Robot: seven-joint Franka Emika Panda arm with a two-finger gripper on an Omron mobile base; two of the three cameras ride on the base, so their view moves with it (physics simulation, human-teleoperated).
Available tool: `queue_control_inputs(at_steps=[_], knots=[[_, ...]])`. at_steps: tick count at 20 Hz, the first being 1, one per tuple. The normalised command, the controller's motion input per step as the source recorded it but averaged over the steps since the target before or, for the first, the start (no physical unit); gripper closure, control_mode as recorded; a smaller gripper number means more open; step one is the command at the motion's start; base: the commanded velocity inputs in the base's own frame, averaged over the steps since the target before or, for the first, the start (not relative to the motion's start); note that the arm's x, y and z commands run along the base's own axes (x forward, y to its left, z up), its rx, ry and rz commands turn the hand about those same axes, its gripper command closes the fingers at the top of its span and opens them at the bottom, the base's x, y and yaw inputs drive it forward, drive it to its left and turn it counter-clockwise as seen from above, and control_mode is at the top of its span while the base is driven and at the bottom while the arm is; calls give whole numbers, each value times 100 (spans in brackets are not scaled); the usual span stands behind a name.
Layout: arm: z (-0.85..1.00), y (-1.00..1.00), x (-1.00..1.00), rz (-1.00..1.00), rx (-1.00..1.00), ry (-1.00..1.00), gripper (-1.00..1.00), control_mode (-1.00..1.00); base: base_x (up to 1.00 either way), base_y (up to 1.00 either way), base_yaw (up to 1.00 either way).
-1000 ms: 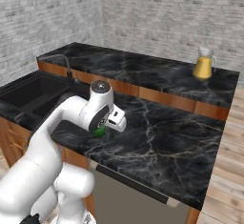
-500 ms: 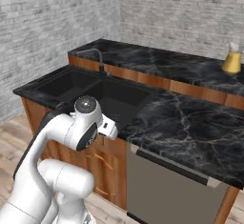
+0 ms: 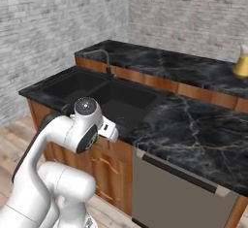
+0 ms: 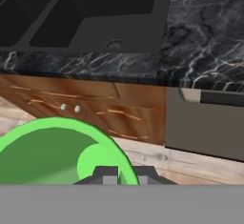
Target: Place the pitcher and cup on the dining counter for serving.
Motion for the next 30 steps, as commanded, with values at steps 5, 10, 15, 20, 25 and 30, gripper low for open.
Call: queue_control_inputs(at_steps=[5, 10, 15, 20, 25, 30], knots=[[0, 0, 0, 0, 0, 0, 100, 100, 10, 96, 0], [0, 0, 0, 0, 0, 0, 100, 100, -4, 5, -4], [0, 0, 0, 0, 0, 0, 100, 100, -4, -52, 0], [0, 0, 0, 0, 0, 0, 100, 100, -2, -79, 22], [0, 0, 0, 0, 0, 0, 100, 100, 7, -11, 62], [0, 0, 0, 0, 0, 0, 100, 100, 54, 0, 62]])
